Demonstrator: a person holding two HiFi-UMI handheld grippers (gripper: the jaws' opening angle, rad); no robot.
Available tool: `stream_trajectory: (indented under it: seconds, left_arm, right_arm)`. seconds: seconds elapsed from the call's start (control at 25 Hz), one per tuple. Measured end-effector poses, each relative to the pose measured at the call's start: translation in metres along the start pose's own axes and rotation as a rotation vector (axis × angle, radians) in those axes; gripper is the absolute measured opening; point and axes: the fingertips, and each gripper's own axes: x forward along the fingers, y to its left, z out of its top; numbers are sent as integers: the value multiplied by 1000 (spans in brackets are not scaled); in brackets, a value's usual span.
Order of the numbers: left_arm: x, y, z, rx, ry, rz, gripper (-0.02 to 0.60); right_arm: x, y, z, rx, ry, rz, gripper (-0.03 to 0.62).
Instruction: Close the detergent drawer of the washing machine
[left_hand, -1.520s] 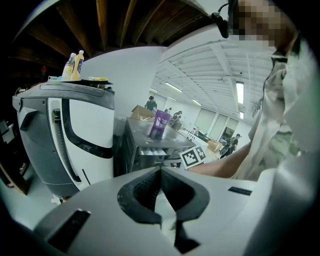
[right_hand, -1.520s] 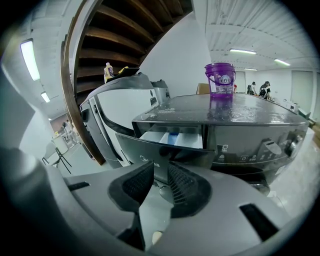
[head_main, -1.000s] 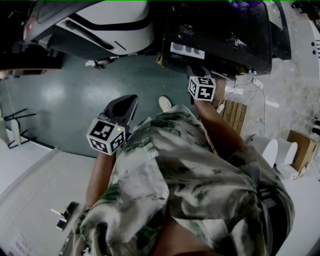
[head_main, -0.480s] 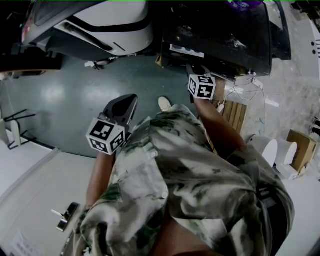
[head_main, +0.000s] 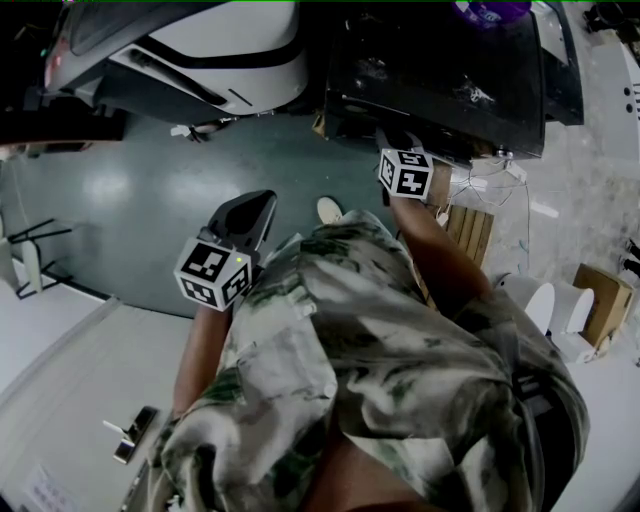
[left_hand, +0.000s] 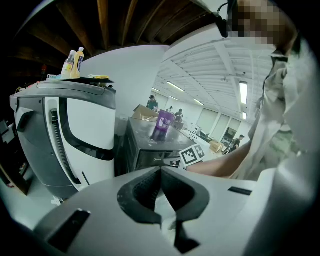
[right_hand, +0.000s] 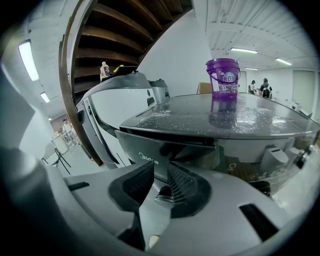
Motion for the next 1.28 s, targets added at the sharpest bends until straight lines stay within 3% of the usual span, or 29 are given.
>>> stream_trajectory:
  seconds: [0.68,1.28]
  left_arm:
    - [12,7,10,-3,-4,7,23]
    - [11,9,9,-4,-6,15,23]
  right_arm:
    - [10,-6,6,5,7,-9,98]
    - [18,-14,8,28,20,-20,43]
